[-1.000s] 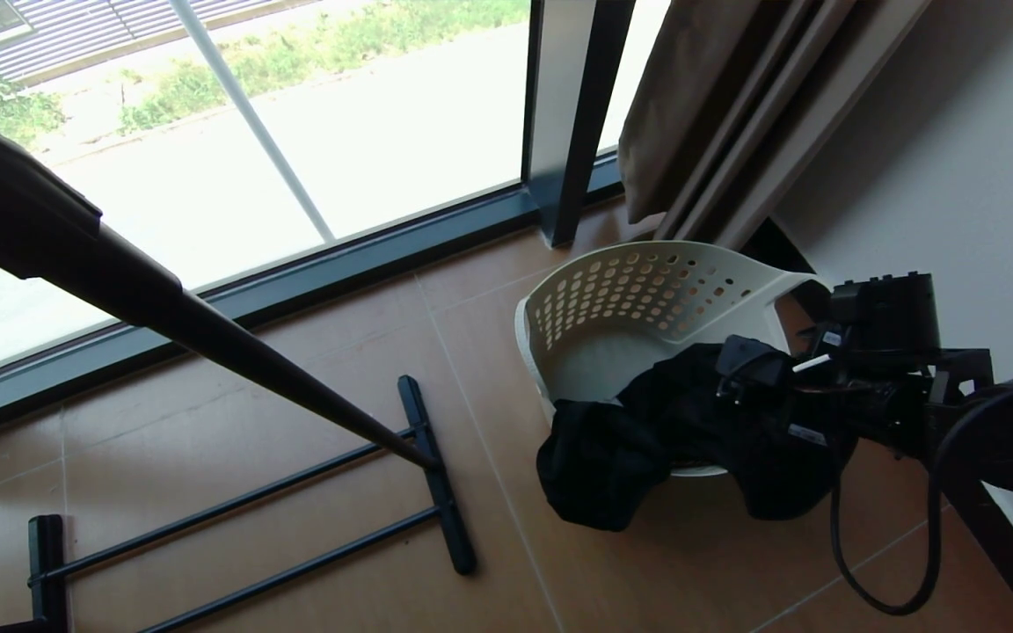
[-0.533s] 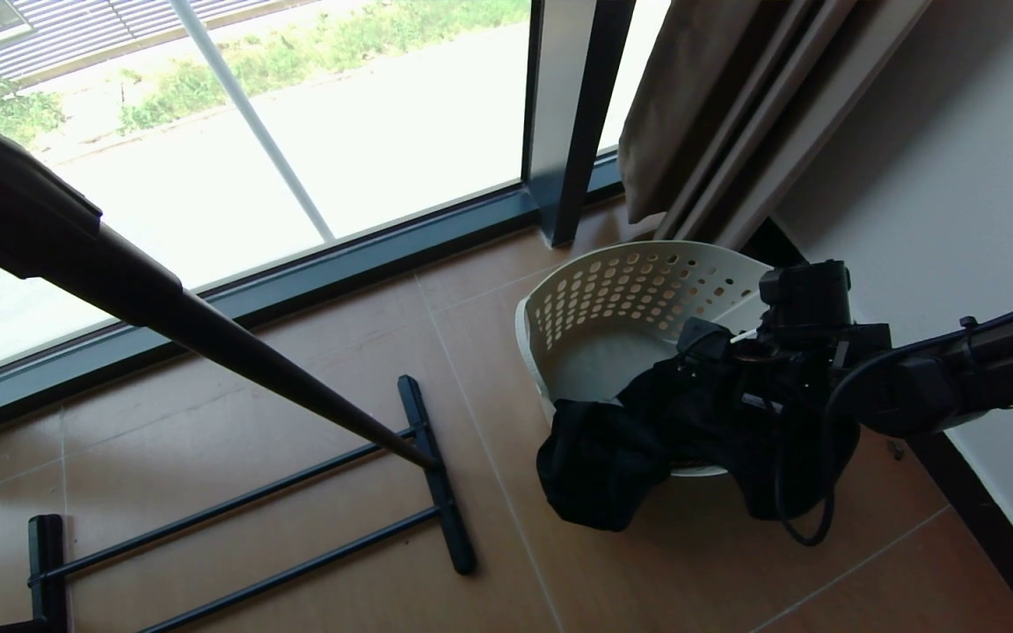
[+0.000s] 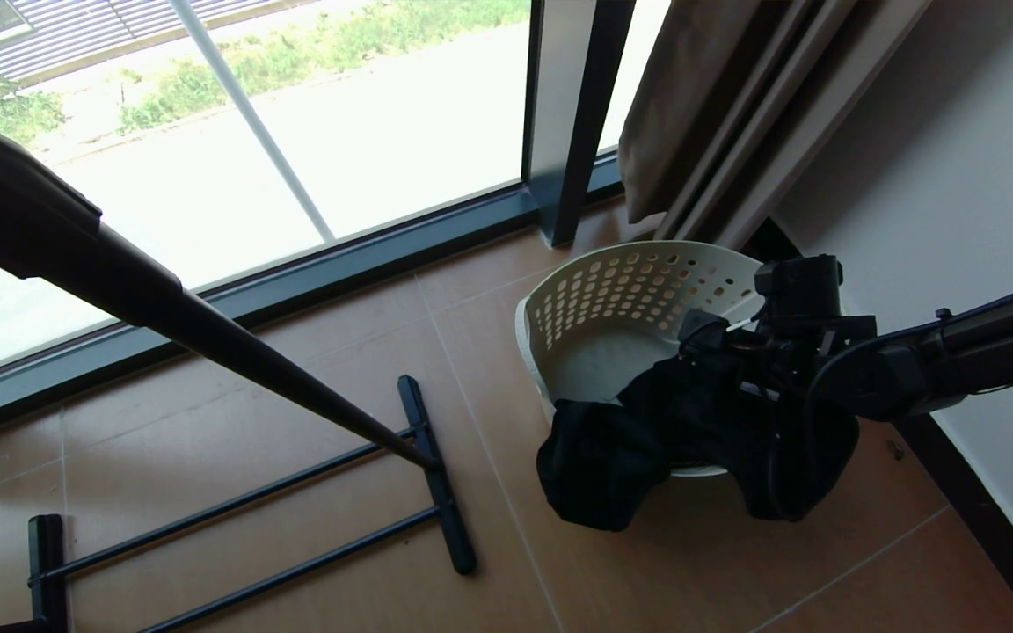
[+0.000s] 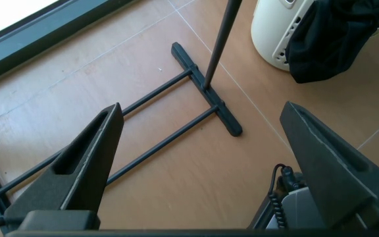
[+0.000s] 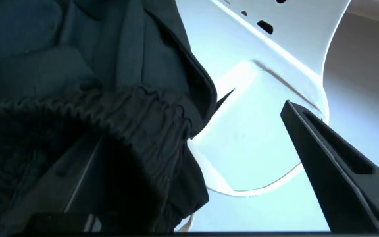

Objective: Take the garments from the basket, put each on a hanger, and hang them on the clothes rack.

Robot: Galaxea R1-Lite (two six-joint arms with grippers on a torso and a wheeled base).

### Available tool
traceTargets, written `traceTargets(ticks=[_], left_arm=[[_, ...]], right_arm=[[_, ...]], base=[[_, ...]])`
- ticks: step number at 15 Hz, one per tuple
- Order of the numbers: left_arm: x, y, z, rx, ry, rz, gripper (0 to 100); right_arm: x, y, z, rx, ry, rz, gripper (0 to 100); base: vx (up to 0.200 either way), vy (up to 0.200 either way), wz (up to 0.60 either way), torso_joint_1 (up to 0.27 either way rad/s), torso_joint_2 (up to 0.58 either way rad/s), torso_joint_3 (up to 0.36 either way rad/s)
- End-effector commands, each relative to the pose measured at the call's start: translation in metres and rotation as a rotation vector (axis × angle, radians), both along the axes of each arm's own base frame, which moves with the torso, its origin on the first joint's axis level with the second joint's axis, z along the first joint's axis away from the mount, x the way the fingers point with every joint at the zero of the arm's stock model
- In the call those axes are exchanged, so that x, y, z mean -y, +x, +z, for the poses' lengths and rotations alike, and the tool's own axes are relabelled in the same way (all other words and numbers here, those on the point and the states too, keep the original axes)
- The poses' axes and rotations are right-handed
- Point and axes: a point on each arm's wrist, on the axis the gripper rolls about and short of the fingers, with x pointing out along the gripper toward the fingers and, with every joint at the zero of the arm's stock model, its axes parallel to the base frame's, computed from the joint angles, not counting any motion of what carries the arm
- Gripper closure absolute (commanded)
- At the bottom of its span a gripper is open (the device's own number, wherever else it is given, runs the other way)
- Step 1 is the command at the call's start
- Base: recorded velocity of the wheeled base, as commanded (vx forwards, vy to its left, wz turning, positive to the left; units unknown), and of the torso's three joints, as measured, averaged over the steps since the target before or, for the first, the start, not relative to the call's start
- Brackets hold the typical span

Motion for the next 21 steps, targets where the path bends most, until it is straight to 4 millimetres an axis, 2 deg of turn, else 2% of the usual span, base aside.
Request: traceTargets(ticks=[1,4,5,8,10,12,15,16,17,18,19,20,21], left_arm=[[0.000,0.000,0.000,-0.001,0.000,0.000,0],[0.000,0.000,0.000,-0.001,0.000,0.000,0],[0.000,0.000,0.000,-0.001,0.000,0.000,0],[0.000,0.000,0.000,-0.001,0.000,0.000,0],[0.000,0.000,0.000,0.000,-0.001,0.000,0],[0.000,0.000,0.000,0.001,-0.003,0.002,0],[0.000,0.000,0.000,0.000,0.000,0.000,0],[0.000,0.000,0.000,0.000,0.000,0.000,0],[0.000,0.000,0.000,0.000,0.000,0.000,0],[0.000,0.000,0.000,0.000,0.000,0.002,0],[0.000,0.000,0.000,0.000,0.000,0.002,0],[0.000,0.000,0.000,0.000,0.000,0.002,0],[0.000,0.000,0.000,0.000,0.000,0.002,0]], right_arm=[[0.000,0.001,0.000,0.004,0.002,-0.001,0],[0.002,0.000,0.001,0.005,0.006,-0.006,0],[0.002,-0.001,0.001,0.007,0.009,-0.004,100],[0.003,-0.012,0.006,0.037,0.029,0.002,100],[0.003,-0.041,0.015,0.125,0.059,0.020,100],[0.001,-0.095,0.032,0.210,0.098,0.069,100],[0.004,-0.182,0.072,0.355,0.185,0.163,100],[0.006,-0.203,0.081,0.393,0.217,0.194,100],[0.014,-0.236,0.094,0.436,0.252,0.233,100],[0.022,-0.253,0.103,0.461,0.284,0.228,100],[0.026,-0.260,0.106,0.472,0.306,0.225,100],[0.038,-0.284,0.110,0.502,0.381,0.215,100],[0.045,-0.296,0.105,0.492,0.396,0.211,100]], base=[[0.000,0.000,0.00,0.000,0.00,0.000],[0.000,0.000,0.00,0.000,0.00,0.000],[0.000,0.000,0.00,0.000,0.00,0.000],[0.000,0.000,0.00,0.000,0.00,0.000],[0.000,0.000,0.00,0.000,0.00,0.000],[0.000,0.000,0.00,0.000,0.00,0.000],[0.000,0.000,0.00,0.000,0.00,0.000],[0.000,0.000,0.00,0.000,0.00,0.000],[0.000,0.000,0.00,0.000,0.00,0.000],[0.000,0.000,0.00,0.000,0.00,0.000],[0.000,0.000,0.00,0.000,0.00,0.000],[0.000,0.000,0.00,0.000,0.00,0.000],[0.000,0.000,0.00,0.000,0.00,0.000]])
